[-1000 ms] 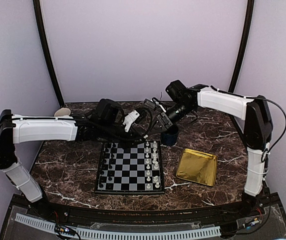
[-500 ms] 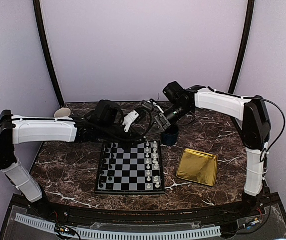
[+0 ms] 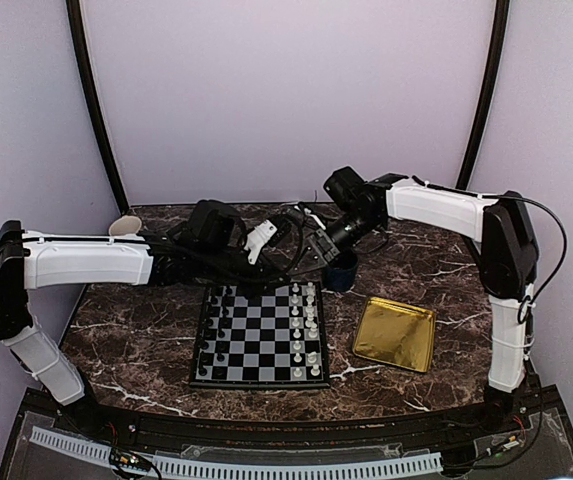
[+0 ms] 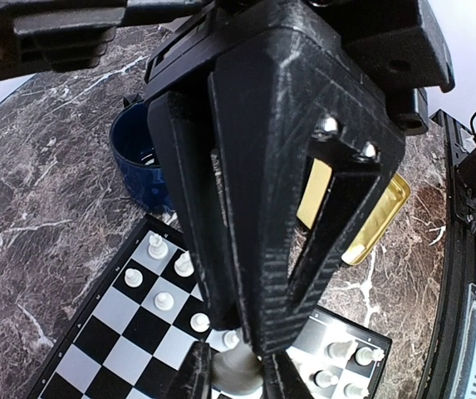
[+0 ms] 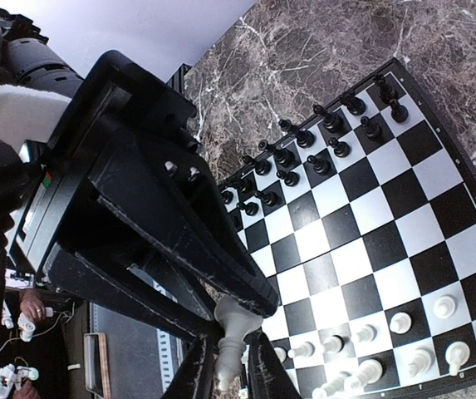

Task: Set up the chess pieces on the board
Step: Pass from the left arm to the right, then place the bishop on c1.

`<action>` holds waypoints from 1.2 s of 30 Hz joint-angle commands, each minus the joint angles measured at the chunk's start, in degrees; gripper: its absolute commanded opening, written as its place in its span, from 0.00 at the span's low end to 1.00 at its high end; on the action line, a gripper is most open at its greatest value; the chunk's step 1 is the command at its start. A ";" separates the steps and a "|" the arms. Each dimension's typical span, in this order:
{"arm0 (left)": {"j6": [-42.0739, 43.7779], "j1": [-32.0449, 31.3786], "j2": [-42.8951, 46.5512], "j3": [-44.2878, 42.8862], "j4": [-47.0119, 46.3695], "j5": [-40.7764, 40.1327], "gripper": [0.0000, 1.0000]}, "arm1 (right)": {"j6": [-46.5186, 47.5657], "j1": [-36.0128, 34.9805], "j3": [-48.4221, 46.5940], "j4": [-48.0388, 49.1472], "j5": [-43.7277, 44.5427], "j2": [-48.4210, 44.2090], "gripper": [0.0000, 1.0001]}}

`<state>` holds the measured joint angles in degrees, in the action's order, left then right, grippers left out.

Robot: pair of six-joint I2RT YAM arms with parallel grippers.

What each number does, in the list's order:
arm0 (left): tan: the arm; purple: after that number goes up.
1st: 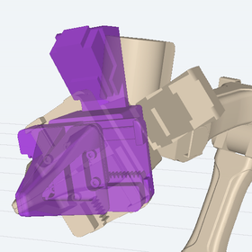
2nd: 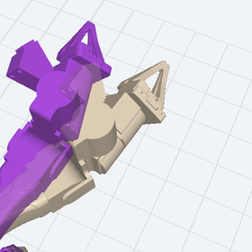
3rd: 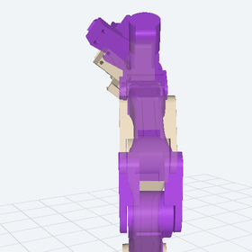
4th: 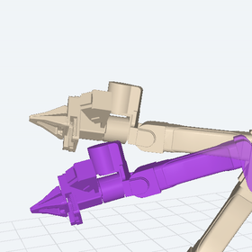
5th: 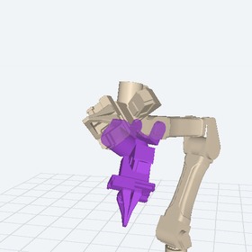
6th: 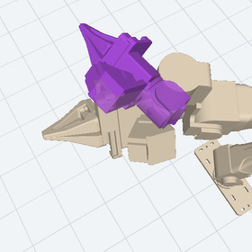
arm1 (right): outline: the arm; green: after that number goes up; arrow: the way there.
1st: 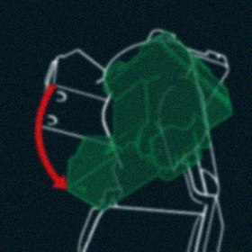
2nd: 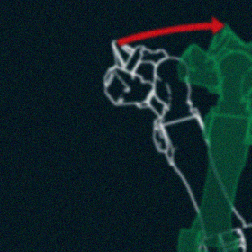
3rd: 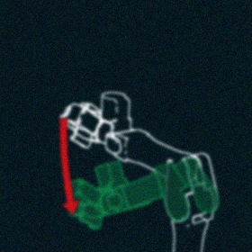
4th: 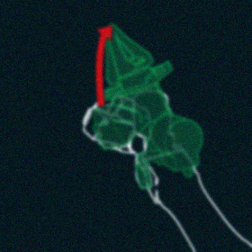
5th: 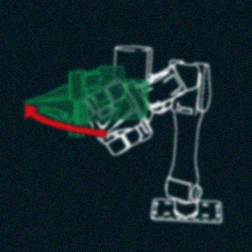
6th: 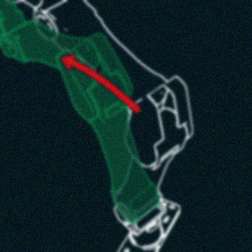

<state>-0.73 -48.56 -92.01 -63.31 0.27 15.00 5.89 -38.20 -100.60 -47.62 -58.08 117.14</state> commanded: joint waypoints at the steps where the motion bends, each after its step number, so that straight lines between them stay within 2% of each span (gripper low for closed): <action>1: -0.59 -0.25 2.54 1.12 -1.56 0.11 0.17 | -0.09 -0.48 -1.16 1.22 -0.76 0.88 0.14; 3: -0.67 -0.22 2.70 1.41 -1.75 -0.09 0.18 | 0.02 -0.50 -1.26 1.08 -0.62 0.97 0.11; 5: -0.72 -0.22 2.72 1.59 -1.66 -0.61 0.24 | 0.57 -0.48 -1.54 0.72 0.30 0.90 0.09; 8: -0.36 -0.22 2.99 1.64 -0.27 -1.73 0.38 | 2.81 -0.48 -2.68 -1.11 4.10 0.15 0.07; 10: 0.98 -0.18 3.72 1.54 1.94 -4.19 0.52 | 5.39 -0.48 -3.54 -2.89 8.80 -1.41 0.07; 11: 2.13 -0.10 4.21 1.46 3.40 -5.48 0.55 | 6.85 -0.48 -3.66 -3.60 11.53 -2.26 0.07; 18: 7.89 4.67 8.19 -3.90 14.23 -10.02 0.59 | 16.06 -2.04 0.48 -7.11 28.45 -9.32 0.06; 19: 8.87 5.36 8.44 -5.28 14.87 -11.46 0.63 | 17.74 -2.83 1.55 -8.37 31.00 -10.08 0.06; 20: 9.43 5.95 8.39 -6.50 15.02 -14.07 0.70 | 19.52 -3.93 2.42 -9.38 33.65 -10.84 0.06; 22: 8.27 7.84 7.82 -8.26 14.21 -18.65 0.91 | 22.54 -6.67 4.66 -10.67 38.91 -11.90 0.06; 23: 6.55 8.84 7.15 -8.96 13.96 -20.24 0.97 | 24.42 -8.20 5.75 -11.45 41.04 -12.39 0.07; 26: 3.23 11.58 5.08 -9.92 13.10 -21.93 0.98 | 27.31 -13.02 9.12 -13.48 46.88 -12.98 0.06; 29: 1.02 15.41 5.04 -8.98 13.96 -17.50 0.98 | 27.67 -17.18 11.80 -14.42 51.22 -12.68 0.06; 36: 4.07 16.05 10.19 -1.48 9.78 -19.37 0.97 | 27.61 -20.68 13.11 -14.97 52.02 -10.58 0.06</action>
<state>2.57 -32.08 -85.60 -67.24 11.29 -4.05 32.51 -58.13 -87.66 -61.91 -9.32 105.41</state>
